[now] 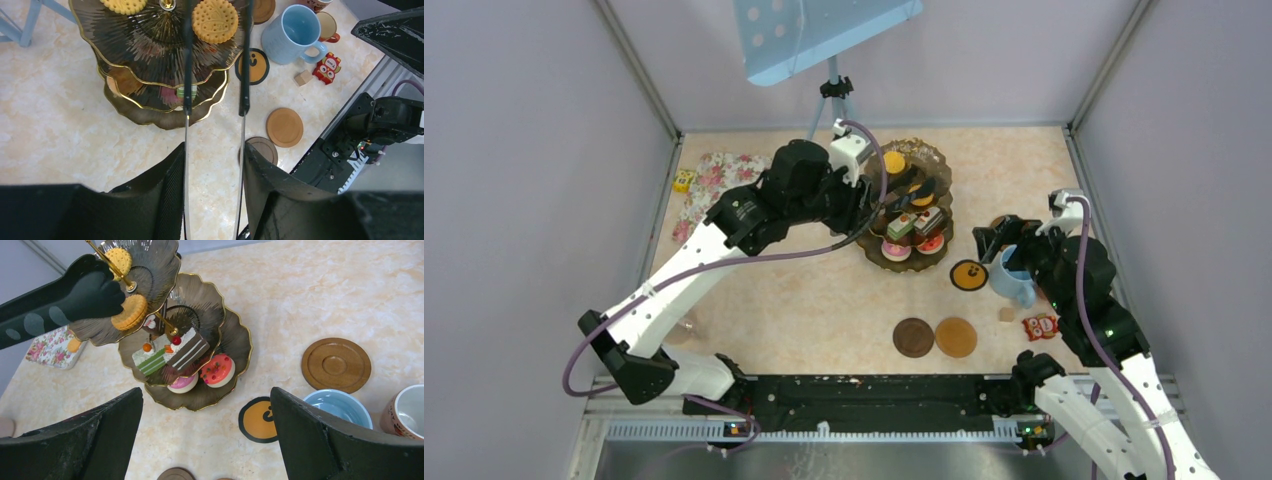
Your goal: Serve the afternoon tea
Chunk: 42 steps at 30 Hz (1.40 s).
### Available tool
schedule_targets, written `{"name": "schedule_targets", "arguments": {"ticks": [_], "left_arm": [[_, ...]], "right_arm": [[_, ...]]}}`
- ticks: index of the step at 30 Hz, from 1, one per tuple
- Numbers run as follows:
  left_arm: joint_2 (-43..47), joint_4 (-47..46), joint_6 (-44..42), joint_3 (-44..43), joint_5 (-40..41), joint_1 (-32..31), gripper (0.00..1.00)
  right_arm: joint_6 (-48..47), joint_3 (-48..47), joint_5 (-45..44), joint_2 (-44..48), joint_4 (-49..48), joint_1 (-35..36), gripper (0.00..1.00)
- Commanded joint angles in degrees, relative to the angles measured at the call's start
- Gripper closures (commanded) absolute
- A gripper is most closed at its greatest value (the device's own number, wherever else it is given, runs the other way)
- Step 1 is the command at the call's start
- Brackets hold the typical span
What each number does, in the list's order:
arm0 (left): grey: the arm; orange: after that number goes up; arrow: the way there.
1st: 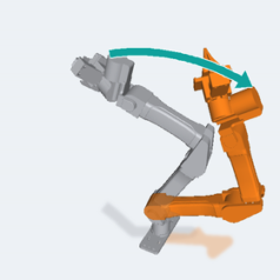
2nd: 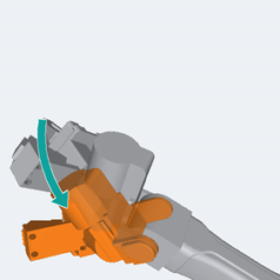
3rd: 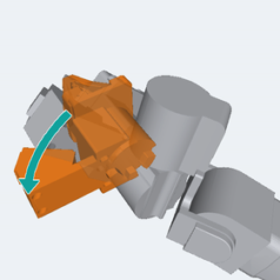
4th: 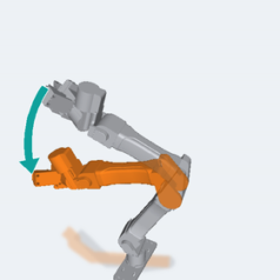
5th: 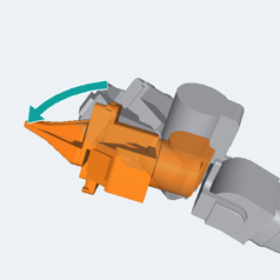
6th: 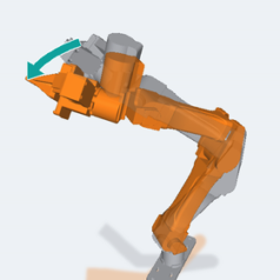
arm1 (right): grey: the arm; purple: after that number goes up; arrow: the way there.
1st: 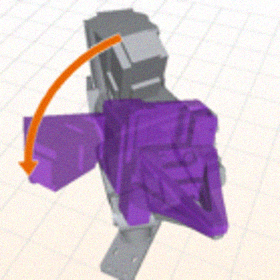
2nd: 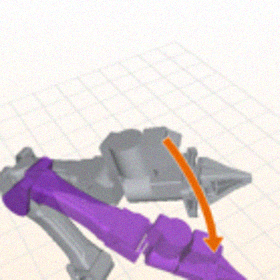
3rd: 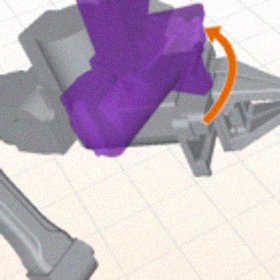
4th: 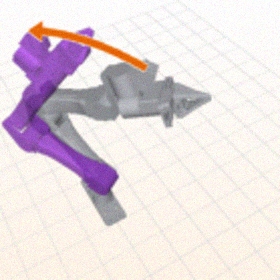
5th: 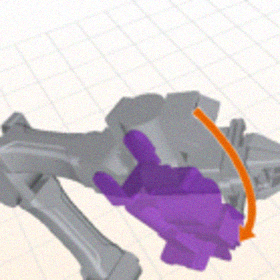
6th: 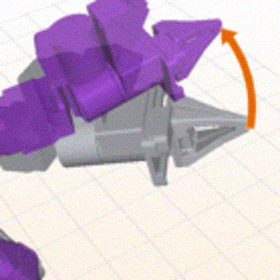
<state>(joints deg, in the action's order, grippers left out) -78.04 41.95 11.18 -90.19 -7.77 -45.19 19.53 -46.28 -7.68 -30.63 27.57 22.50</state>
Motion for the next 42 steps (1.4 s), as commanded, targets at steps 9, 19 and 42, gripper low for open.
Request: {"name": "schedule_targets", "arguments": {"ticks": [9, 19, 42], "left_arm": [[16.4, 11.3, -1.3, 0.6, 18.6, -0.2, 0.53], [19.3, 10.9, 4.7, 18.2, 28.7, 22.2, 0.40], [17.4, -10.1, 34.9, 50.0, 32.2, 25.1, 0.01]], "right_arm": [[-0.7, -0.6, 0.0, 0.1, -1.8, 0.7, 0.04], [1.0, 2.2, 2.6, -0.8, -3.7, 0.6, 0.04], [1.5, 3.7, 3.2, -1.2, -4.1, 0.7, 0.04]]}}
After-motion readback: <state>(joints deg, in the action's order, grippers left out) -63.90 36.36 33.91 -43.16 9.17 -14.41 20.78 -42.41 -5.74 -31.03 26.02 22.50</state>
